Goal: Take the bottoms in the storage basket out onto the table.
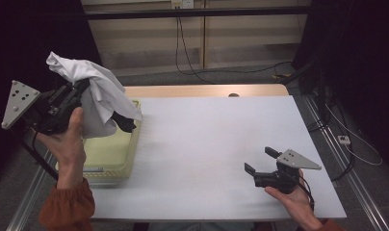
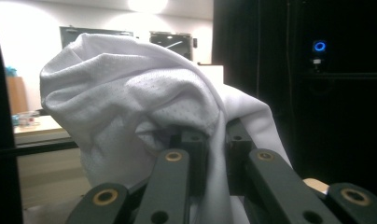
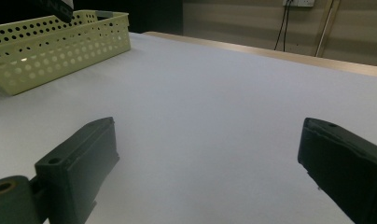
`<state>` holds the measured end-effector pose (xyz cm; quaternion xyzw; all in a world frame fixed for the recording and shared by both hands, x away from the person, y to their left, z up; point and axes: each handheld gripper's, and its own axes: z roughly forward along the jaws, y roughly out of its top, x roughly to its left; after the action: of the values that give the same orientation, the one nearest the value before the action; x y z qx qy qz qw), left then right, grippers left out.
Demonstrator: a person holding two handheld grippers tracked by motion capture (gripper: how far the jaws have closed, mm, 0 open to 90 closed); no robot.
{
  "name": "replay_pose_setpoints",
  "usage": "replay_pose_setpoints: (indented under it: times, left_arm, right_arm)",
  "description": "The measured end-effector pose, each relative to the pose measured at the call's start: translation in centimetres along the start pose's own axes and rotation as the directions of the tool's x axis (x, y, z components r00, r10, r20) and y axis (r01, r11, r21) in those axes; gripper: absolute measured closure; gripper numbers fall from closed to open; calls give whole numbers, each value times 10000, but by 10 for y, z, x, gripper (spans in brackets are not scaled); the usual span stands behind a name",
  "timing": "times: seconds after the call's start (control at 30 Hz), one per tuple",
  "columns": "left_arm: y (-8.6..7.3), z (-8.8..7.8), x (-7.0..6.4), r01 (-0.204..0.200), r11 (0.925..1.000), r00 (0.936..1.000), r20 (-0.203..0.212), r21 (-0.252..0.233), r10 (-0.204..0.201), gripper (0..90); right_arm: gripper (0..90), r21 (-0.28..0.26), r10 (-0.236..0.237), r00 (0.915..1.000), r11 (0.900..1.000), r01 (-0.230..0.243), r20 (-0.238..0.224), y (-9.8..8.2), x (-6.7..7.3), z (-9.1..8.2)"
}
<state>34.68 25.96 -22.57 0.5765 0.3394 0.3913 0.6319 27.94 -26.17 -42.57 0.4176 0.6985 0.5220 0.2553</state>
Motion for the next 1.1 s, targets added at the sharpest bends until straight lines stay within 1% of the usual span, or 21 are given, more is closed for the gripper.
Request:
replay_pose_setpoints:
  times: [0.03,0.07,0.1,0.17,0.33,0.4,0.47,0.5,0.53,0.57,0.67,0.73,0.77,0.9,0.93,1.0,1.1]
  left_arm:
    - [0,1,-1,-60,10000,10000,71,46,60,831]
    - [0,2,-3,70,10000,9999,158,19,-70,831]
    - [-1,3,-4,111,9999,9996,242,18,-111,831]
    - [0,5,-7,-3,10000,9994,348,77,0,831]
    - [0,8,-15,-7,9999,9984,561,100,1,831]
    - [-1,10,-17,-115,9998,9980,620,182,103,831]
    - [-2,12,-19,-52,9998,9977,674,200,39,831]
    - [-2,13,-20,-133,9996,9975,696,248,116,831]
    - [-3,14,-21,-95,9996,9973,726,259,76,831]
    - [-3,14,-21,-137,9994,9972,742,313,114,831]
    - [-3,16,-22,-14,9996,9968,803,291,-9,831]
    - [-4,16,-22,-61,9994,9964,842,348,31,830]
    - [-4,17,-23,3,9994,9964,853,341,-32,831]
    - [-4,19,-26,19,9992,9954,952,391,-56,830]
    - [-4,19,-27,92,9994,9950,990,340,-125,830]
    - [-3,21,-30,17,9993,9942,1069,370,-57,830]
    - [-3,25,-35,35,9992,9930,1181,398,-82,831]
  right_arm:
    - [46,1,5,10000,10000,-5,-1,0,0,0]
    - [46,-2,7,10000,10000,-7,2,0,0,0]
    - [46,-10,25,10000,10000,-25,10,0,0,0]
    - [46,-3,-3,10000,10000,3,4,0,0,0]
    - [46,-9,8,10000,10000,-8,2,0,0,0]
    - [46,-12,8,10000,10000,-8,2,0,0,0]
    - [46,-6,4,10000,10000,-4,11,0,0,0]
    - [46,-4,1,10000,10000,-1,10,0,0,0]
    - [46,-6,0,10000,10000,0,5,0,0,0]
    - [46,-11,-18,10000,10000,18,6,0,0,0]
    - [46,-18,-3,10000,10000,3,-7,0,0,0]
    - [46,-17,-2,10000,10000,2,-7,0,0,-1]
    - [46,-21,-6,10000,10000,6,-8,0,0,-1]
    - [46,-15,-8,10000,10000,8,2,0,0,0]
    - [46,-6,-25,10000,10000,25,18,0,0,0]
    - [46,-3,-33,10000,10000,33,12,0,0,-1]
    - [46,-12,2,10000,10000,-2,31,0,0,-1]
